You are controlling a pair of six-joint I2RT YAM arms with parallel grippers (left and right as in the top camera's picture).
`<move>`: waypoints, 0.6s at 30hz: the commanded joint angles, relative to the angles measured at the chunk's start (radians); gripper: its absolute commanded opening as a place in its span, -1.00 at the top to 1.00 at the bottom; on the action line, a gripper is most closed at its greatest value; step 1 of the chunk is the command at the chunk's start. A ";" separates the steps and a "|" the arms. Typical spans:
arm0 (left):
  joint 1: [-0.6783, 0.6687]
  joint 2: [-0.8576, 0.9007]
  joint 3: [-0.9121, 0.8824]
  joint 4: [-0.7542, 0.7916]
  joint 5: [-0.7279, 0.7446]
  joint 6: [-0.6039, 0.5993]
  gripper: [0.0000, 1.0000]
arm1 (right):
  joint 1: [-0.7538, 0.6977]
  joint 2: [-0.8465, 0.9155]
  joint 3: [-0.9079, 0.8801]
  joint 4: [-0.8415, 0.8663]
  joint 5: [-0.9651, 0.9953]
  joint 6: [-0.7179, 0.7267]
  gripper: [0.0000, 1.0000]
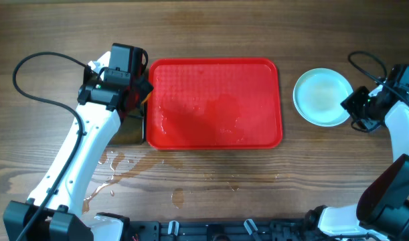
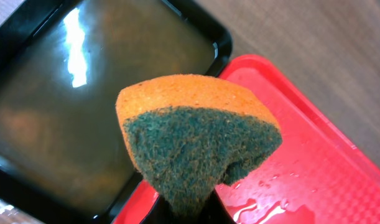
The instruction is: Clean dirty plates on tray and stack at the side
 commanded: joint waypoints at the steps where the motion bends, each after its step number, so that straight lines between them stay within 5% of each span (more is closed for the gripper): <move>1: 0.006 0.004 -0.004 -0.037 0.008 0.080 0.92 | 0.055 -0.013 0.006 -0.033 -0.084 -0.046 0.07; 9: 0.049 0.121 -0.091 -0.006 -0.056 0.248 0.92 | 0.267 -0.074 0.006 -0.061 -0.055 -0.069 0.00; 13: 0.154 0.245 -0.091 0.163 0.022 0.532 0.92 | 0.326 -0.074 0.006 -0.058 -0.031 -0.090 -0.09; 15: 0.208 0.316 -0.091 0.241 0.062 0.611 0.79 | 0.340 -0.074 0.006 -0.061 -0.028 -0.091 -0.14; 18: 0.252 0.381 -0.091 0.270 0.136 0.611 0.34 | 0.343 -0.074 0.006 -0.061 -0.028 -0.091 -0.17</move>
